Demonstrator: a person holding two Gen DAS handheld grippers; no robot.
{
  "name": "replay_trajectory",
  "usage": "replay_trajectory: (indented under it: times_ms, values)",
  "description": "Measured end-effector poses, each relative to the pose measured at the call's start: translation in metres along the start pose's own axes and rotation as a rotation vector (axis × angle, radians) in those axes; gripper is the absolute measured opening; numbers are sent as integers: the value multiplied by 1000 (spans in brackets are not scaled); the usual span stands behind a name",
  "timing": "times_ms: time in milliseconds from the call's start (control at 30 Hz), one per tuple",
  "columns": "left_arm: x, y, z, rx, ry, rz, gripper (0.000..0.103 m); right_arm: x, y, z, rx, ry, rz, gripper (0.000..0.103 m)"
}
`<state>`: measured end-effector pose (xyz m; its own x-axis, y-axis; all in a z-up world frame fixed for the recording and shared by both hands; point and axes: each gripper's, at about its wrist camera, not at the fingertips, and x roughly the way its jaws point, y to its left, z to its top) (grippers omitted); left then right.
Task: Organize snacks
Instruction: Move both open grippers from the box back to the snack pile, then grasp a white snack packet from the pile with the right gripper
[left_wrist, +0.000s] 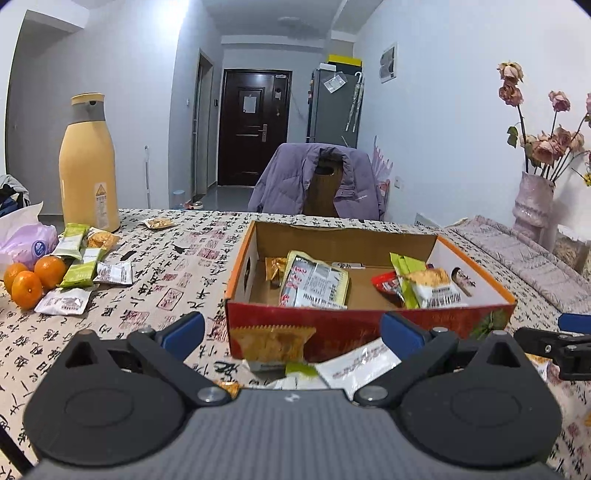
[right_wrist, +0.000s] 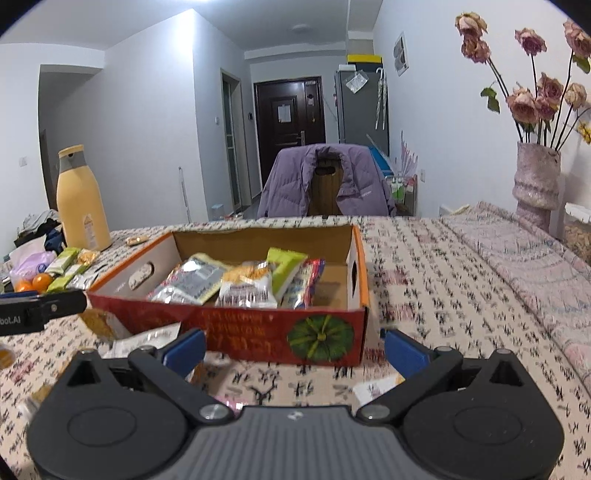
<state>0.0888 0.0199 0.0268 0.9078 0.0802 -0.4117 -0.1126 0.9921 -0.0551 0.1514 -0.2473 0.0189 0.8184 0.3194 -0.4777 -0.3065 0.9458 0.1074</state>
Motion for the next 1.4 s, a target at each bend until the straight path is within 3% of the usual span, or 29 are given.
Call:
replay_trajectory:
  times_ms: [467,933,1000,1067,1200,1267,1400]
  values:
    - [-19,5,-41,17,53,-72,103,-8,-3,-36,19,95,-21,103]
    - [-19,3,-44,16,79,-72,103,-2,8,-54,-34,180,-28,103]
    - [-20,3,-45,18,83,-71,103,-1,9,-57,-34,185,-36,98]
    - [-21,3,-46,19,85,-70,103,1,7,-59,-25,194,-32,82]
    - [-22,4,-48,13,93,-69,103,-1,6,-61,-18,182,-26,65]
    - [-23,5,-49,2,105,-70,103,-3,8,-61,-33,175,-25,45]
    - [-27,8,-53,-11,116,-64,103,-10,7,-64,-13,156,-1,41]
